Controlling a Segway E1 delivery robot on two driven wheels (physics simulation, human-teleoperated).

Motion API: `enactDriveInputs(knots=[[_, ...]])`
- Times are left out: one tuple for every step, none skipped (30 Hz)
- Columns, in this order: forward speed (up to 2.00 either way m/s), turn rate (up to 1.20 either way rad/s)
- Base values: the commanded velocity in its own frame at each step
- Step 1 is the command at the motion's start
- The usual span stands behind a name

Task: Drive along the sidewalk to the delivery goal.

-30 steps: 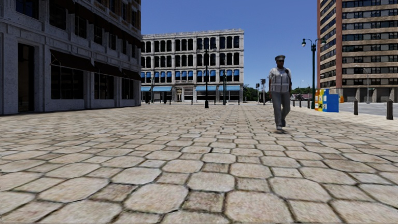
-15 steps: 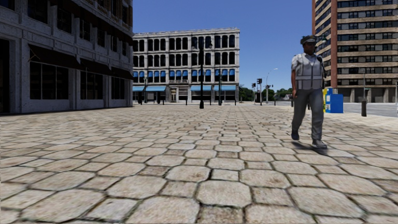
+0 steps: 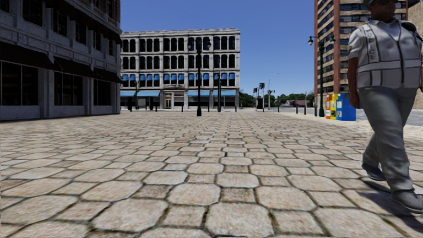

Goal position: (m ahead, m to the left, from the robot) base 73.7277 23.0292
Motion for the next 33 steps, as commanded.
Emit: enactDriveInputs(knots=[[2.00, -0.29], [2.00, -0.29], [2.00, -0.29], [2.00, -0.29], [2.00, -0.29], [2.00, -0.29], [2.00, -0.29], [2.00, -0.29], [2.00, -0.29], [2.00, -0.29], [2.00, -0.29], [2.00, -0.29], [2.00, -0.29], [2.00, -0.29], [2.00, -0.29], [2.00, -0.29], [2.00, -0.29], [2.00, -0.29], [2.00, -0.29], [2.00, -0.29], [2.00, -0.29], [2.00, -0.29], [2.00, -0.29], [2.00, -0.29], [2.00, -0.29], [2.00, -0.29], [2.00, -0.29], [2.00, -0.29], [2.00, -0.29], [2.00, -0.29], [2.00, -0.29], [2.00, -0.29], [2.00, -0.29]])
